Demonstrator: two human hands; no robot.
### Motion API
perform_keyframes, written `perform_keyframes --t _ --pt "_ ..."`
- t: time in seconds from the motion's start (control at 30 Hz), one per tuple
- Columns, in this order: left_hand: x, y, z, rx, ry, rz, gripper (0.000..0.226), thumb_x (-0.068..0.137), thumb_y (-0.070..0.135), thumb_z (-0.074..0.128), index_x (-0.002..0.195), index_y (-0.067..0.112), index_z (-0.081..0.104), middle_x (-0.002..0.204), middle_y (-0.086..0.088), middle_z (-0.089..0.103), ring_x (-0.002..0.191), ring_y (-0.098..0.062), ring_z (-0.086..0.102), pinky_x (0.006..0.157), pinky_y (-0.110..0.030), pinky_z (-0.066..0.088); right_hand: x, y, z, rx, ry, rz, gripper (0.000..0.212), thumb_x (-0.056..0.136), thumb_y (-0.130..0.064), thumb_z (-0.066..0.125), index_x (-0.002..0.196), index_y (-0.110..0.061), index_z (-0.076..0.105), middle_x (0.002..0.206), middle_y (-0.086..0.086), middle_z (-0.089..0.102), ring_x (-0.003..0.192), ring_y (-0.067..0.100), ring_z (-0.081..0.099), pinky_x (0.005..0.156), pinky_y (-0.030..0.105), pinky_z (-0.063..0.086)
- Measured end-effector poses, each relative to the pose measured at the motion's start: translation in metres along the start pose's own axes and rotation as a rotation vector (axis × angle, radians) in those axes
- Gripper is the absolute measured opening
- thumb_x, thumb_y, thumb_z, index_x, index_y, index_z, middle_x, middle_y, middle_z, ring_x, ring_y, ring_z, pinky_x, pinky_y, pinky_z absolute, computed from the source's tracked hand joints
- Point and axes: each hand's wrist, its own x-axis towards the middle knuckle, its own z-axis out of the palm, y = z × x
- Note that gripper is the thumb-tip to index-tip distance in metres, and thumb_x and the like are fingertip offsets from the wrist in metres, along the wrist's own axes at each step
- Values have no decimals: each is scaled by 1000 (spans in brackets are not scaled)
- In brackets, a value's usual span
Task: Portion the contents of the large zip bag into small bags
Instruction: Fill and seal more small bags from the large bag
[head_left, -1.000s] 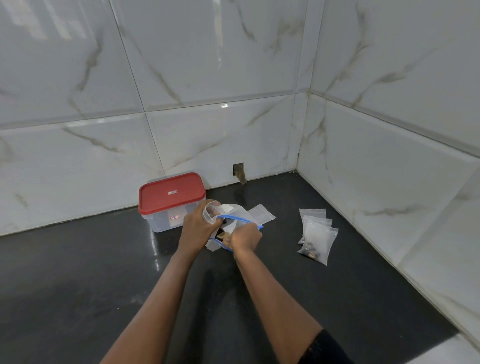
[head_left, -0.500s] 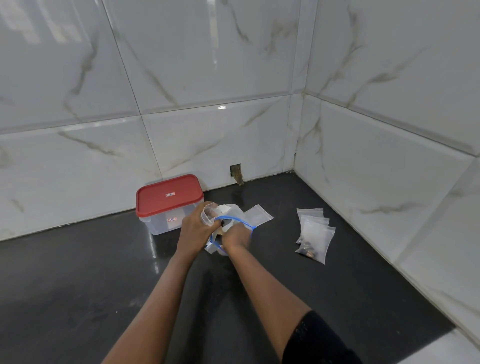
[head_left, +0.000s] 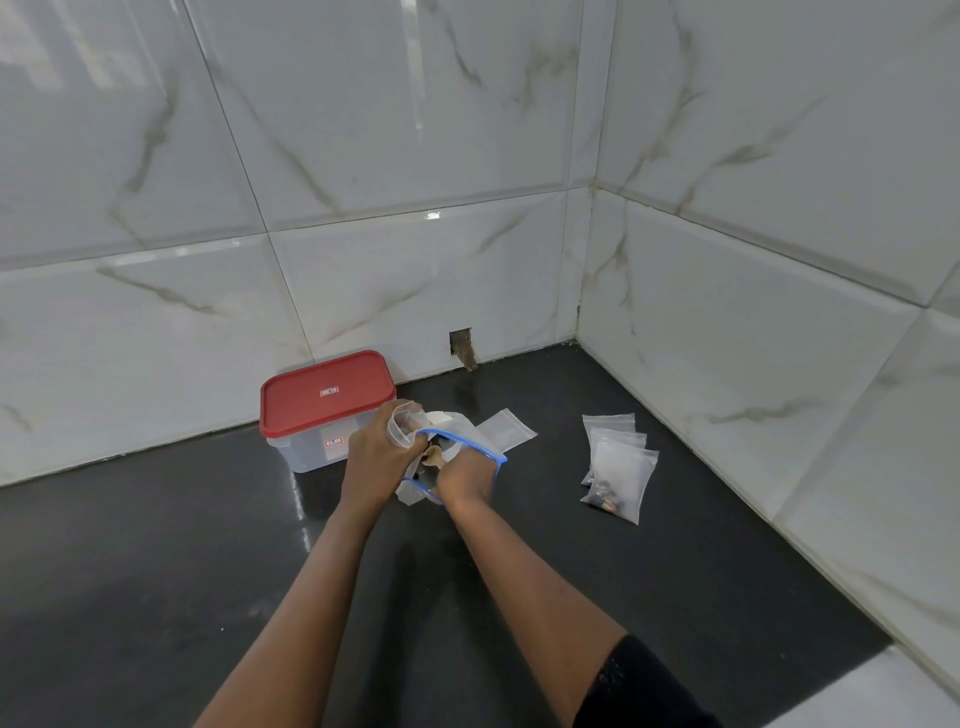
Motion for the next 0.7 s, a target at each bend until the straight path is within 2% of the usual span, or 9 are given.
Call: perform_keyframes --t 0.07,0.13,0.27,0.4,0.5,0.6,0.7 --pt "-1 1 1 -3 -2 0 35 80 12 71 112 4 60 106 -13 67 90 -16 57 80 -23 42 5 4 -2 -64 7 -5 30 96 -11 43 119 -6 60 127 16 59 119 27 54 97 30 43" --pt "-1 1 1 -2 -9 6 35 79 12 71 112 5 60 106 -12 67 89 -16 57 79 -22 41 6 6 -1 -66 13 -16 31 95 -9 45 120 1 59 123 17 60 116 29 56 94 30 46" --pt "-1 3 0 -14 -12 0 36 79 11 71 113 5 59 107 -12 66 90 -11 53 80 -23 41 9 3 5 71 51 61 28 91 -4 48 118 -2 57 120 14 60 101 28 66 86 36 56" --pt "-1 5 -2 -20 -19 -6 36 79 10 71 113 7 59 106 -9 65 92 -12 54 81 -23 41 13 1 5 159 79 117 34 93 -4 40 125 0 51 126 14 54 108 29 62 89 33 54" --pt "0 5 -2 -22 -29 11 36 78 10 72 112 6 60 106 -10 65 91 -12 53 81 -23 41 14 -1 14 274 70 147 36 90 -3 38 123 -2 52 125 18 55 107 31 62 86 42 56" --pt "0 4 -1 -16 -42 8 38 78 12 72 113 6 59 107 -11 65 92 -14 55 81 -23 41 15 1 16 302 62 192 34 92 -2 38 123 -1 53 123 16 55 106 30 62 87 41 56" --pt "-1 3 -1 -10 -56 20 38 77 13 73 112 5 59 106 -11 65 92 -15 56 78 -16 41 13 2 15 373 91 231 33 97 -4 34 124 -2 54 124 14 55 105 28 62 87 39 56"
